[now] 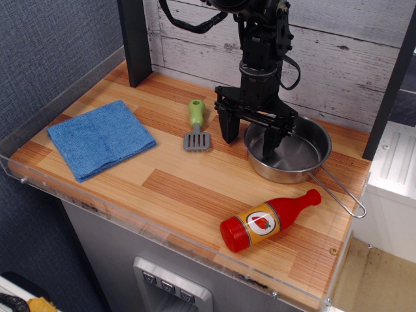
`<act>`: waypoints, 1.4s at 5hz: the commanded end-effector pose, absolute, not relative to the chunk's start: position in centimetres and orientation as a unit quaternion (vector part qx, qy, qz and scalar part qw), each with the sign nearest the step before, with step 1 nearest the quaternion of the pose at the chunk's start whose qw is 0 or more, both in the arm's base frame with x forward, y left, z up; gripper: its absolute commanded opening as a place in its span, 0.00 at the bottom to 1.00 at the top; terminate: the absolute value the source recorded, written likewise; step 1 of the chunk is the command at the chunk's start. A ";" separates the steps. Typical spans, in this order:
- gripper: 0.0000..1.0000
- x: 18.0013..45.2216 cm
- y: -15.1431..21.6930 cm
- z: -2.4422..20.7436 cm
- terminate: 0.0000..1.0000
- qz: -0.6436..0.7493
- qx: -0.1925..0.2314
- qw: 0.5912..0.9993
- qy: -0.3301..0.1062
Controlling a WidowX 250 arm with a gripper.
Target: Remove pan from cloth and place on upper right corner of table.
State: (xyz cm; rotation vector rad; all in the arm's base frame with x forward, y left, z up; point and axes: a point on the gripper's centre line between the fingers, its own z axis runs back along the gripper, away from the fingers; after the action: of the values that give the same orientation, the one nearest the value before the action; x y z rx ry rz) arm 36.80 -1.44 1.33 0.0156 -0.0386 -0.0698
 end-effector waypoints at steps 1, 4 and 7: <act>1.00 37.1 -1.4 10.2 0.00 -0.065 0.013 0.989 -0.130; 1.00 34.6 -0.4 16.9 0.00 -0.094 0.068 0.977 -0.180; 1.00 34.6 -0.4 16.9 0.00 -0.094 0.068 0.977 -0.180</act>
State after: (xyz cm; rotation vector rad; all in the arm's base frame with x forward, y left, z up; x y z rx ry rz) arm 35.72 0.12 15.42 0.1319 -0.3100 -0.1871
